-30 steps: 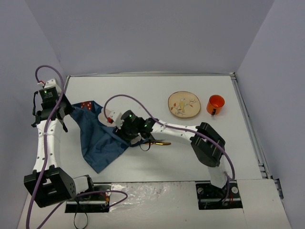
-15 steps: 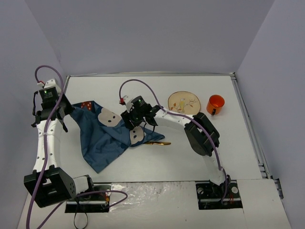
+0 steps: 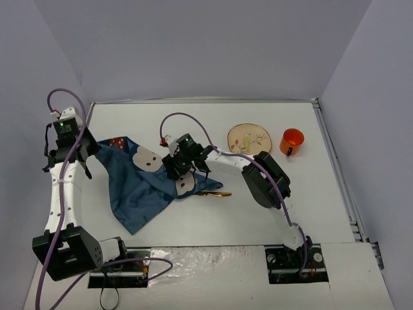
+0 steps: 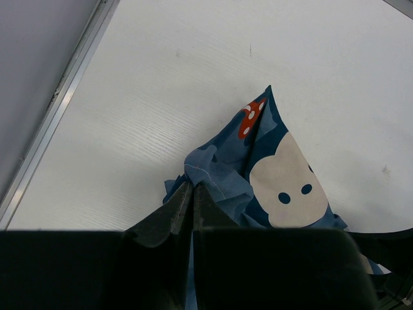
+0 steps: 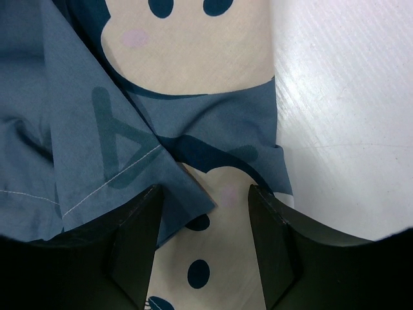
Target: Set the dinner table for one person
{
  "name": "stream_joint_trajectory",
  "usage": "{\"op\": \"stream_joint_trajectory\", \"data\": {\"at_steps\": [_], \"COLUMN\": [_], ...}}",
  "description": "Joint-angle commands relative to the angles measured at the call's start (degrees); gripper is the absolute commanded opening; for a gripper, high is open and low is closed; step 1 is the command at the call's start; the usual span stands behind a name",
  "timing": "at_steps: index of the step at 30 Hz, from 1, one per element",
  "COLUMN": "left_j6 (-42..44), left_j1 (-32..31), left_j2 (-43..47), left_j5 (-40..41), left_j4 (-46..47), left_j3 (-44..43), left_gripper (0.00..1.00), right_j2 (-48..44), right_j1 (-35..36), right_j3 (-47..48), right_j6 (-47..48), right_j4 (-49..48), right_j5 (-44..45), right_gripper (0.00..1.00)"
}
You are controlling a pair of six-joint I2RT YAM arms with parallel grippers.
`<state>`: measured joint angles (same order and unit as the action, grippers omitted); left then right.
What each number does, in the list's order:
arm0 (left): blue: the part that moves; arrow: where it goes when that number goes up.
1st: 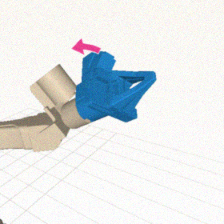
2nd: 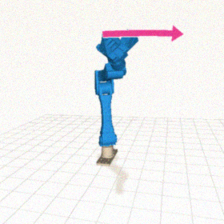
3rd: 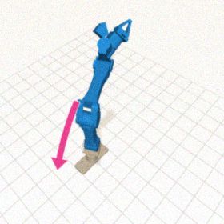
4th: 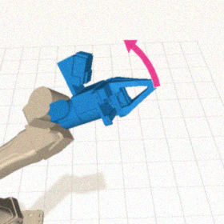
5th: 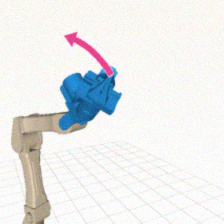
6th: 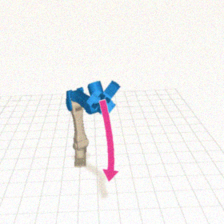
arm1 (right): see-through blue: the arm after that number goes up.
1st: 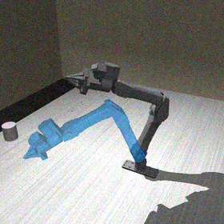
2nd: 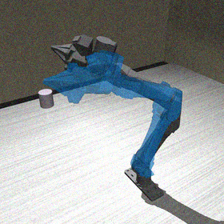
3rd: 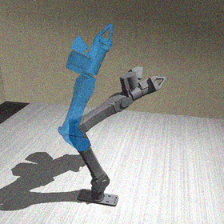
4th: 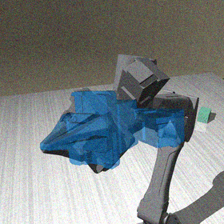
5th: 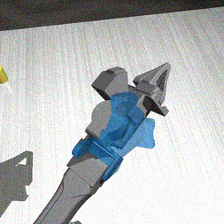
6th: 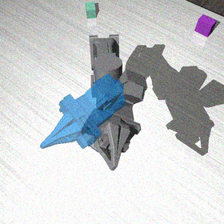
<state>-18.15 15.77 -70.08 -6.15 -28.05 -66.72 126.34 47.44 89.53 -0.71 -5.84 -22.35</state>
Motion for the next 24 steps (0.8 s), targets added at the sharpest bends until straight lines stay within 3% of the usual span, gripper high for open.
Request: {"op": "stream_joint_trajectory", "data": {"at_steps": [1,16,24], "left_j6": [-0.31,-0.31,-0.24], "left_j1": [0.31,0.31,0.31], "left_j2": [0.30,0.12,0.12], "left_j5": [-0.30,-0.26,-0.10], "left_j4": [2.17,2.13,2.13], "left_j3": [-0.65,-0.70,-0.61], "left_gripper": [0.00,0.00,0.00], "right_j2": [-3.43,-3.54,-4.42], "right_j1": [0.11,0.71,0.97], "right_j3": [0.48,-3.06,-3.44], "right_j6": [-0.48,-1.14,-0.71], "right_j4": [-4.62,-4.61,-4.30], "right_j5": [-1.70,-3.98,-7.08], "right_gripper": [0.51,0.48,0.41]}}
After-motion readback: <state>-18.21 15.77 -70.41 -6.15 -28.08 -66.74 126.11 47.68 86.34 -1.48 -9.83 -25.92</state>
